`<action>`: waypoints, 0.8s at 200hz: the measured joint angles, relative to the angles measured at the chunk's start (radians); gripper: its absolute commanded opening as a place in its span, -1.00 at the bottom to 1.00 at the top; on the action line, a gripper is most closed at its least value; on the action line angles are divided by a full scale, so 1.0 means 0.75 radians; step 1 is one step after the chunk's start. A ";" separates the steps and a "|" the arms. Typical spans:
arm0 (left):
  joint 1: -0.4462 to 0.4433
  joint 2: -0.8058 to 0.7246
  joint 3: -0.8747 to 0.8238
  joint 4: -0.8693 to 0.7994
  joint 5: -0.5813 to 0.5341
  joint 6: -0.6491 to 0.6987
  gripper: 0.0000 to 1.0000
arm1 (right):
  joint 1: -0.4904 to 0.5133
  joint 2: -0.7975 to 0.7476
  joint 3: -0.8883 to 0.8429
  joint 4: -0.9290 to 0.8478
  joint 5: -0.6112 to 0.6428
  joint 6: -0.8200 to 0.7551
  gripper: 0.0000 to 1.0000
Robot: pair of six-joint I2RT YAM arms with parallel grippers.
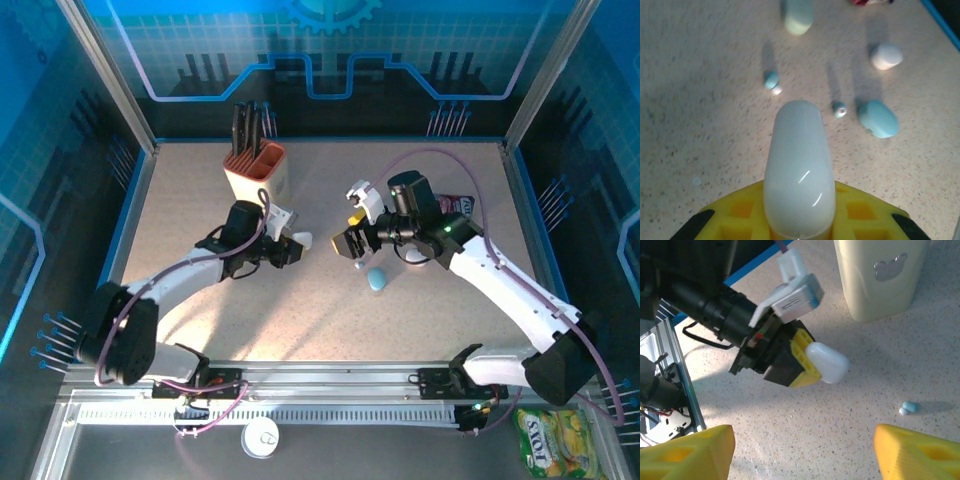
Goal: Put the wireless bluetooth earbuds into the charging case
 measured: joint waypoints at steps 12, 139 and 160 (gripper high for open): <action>0.000 0.070 0.029 -0.024 -0.025 -0.040 -0.66 | 0.000 0.000 -0.028 0.022 0.000 0.001 0.48; 0.013 0.473 0.281 -0.211 -0.221 -0.363 0.31 | -0.001 0.000 -0.122 0.060 0.217 0.011 0.48; 0.025 0.471 0.281 -0.213 -0.238 -0.382 0.55 | -0.001 -0.008 -0.153 0.054 0.357 0.022 0.47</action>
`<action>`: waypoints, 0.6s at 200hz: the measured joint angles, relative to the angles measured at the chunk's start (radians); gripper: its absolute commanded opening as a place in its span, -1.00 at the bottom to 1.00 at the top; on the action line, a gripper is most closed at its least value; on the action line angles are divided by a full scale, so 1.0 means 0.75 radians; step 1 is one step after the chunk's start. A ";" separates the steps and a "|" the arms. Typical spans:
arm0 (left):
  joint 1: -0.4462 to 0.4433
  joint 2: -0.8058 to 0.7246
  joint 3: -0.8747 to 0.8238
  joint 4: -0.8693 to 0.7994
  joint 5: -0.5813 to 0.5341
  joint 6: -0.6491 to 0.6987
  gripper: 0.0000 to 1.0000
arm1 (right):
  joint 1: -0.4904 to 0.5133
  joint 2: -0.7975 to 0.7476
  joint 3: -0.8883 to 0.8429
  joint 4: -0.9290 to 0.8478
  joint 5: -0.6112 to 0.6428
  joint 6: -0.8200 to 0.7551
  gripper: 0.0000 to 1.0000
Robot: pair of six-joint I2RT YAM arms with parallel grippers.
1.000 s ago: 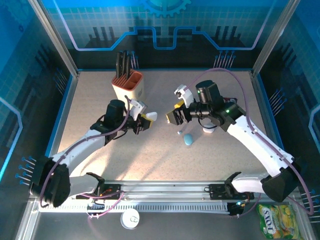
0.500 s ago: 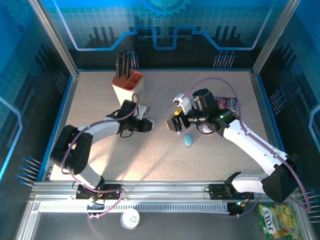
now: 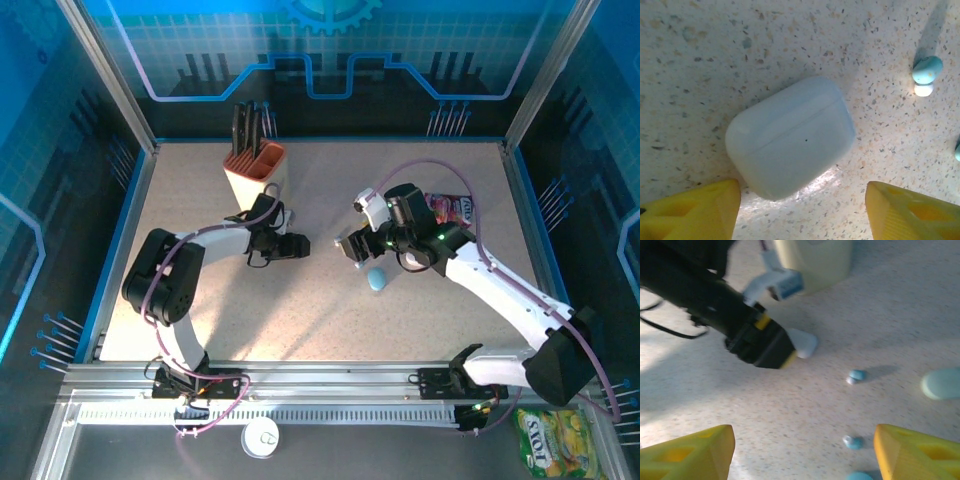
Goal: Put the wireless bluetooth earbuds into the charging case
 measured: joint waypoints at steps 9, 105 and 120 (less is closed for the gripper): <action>0.007 -0.009 -0.003 0.003 -0.009 -0.001 0.65 | -0.001 -0.002 -0.013 -0.010 0.056 0.015 0.46; 0.015 -0.628 -0.386 0.383 -0.085 0.185 0.99 | -0.054 0.406 0.139 -0.426 0.296 0.200 0.39; 0.011 -0.682 -0.411 0.423 -0.076 0.253 0.99 | -0.054 0.482 0.180 -0.485 0.293 0.205 0.39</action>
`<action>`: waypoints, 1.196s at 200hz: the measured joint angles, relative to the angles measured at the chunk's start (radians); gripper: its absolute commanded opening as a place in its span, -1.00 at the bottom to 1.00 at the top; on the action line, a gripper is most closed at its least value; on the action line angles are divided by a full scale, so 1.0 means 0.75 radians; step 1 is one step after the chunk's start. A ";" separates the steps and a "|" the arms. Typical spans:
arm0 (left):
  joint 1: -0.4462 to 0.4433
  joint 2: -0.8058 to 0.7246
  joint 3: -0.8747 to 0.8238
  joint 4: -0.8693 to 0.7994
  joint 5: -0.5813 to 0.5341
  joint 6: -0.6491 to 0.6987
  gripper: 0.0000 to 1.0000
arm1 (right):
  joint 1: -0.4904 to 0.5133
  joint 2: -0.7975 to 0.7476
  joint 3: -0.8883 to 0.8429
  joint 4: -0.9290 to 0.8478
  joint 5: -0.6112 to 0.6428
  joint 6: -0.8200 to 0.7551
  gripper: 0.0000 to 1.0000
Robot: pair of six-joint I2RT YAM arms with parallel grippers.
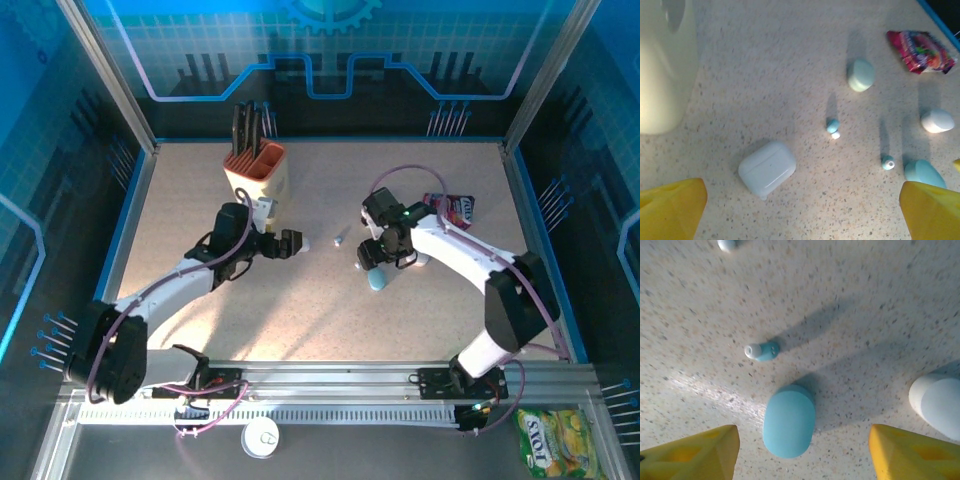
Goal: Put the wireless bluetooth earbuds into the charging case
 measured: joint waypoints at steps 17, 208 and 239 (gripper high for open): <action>-0.001 -0.042 -0.018 0.028 0.019 0.057 0.98 | 0.000 0.063 0.025 -0.043 -0.007 -0.001 0.37; -0.054 -0.175 -0.275 0.193 0.060 0.163 0.99 | 0.000 0.446 0.280 -0.253 -0.128 0.035 0.15; -0.054 -0.193 -0.292 0.229 0.060 0.163 0.99 | 0.000 0.491 0.287 -0.269 -0.131 0.045 0.04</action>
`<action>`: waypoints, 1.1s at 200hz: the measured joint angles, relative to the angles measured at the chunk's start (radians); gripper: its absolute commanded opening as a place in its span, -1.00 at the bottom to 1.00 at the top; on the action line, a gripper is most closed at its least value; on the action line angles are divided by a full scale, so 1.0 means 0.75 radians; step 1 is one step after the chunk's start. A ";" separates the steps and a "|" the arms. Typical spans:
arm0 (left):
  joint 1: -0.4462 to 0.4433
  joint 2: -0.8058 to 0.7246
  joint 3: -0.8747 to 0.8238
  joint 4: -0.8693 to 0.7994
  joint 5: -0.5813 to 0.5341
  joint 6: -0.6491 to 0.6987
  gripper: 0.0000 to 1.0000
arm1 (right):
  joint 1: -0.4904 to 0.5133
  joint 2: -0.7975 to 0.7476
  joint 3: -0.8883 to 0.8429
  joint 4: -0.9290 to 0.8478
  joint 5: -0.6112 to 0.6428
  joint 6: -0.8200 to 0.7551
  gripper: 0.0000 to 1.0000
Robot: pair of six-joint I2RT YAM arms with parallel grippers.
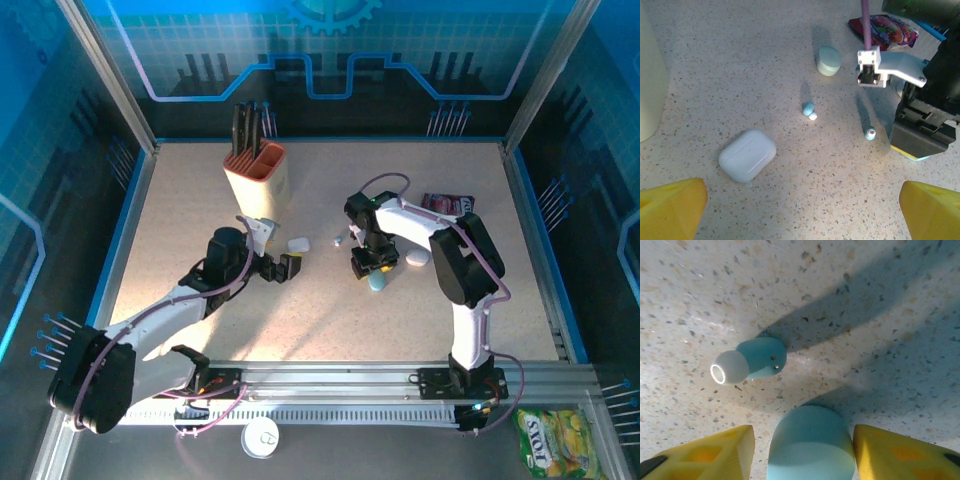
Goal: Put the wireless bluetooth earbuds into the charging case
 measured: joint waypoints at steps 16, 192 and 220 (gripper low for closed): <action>0.000 -0.004 -0.012 0.018 0.001 0.000 0.99 | 0.000 0.012 0.000 -0.009 0.001 0.008 0.02; -0.300 0.209 0.265 0.181 -0.045 -0.032 0.99 | -0.224 -0.548 -0.055 0.113 -0.328 0.333 -0.26; -0.450 0.328 0.429 0.313 -0.059 -0.060 0.99 | -0.265 -0.718 -0.115 0.249 -0.456 0.511 -0.27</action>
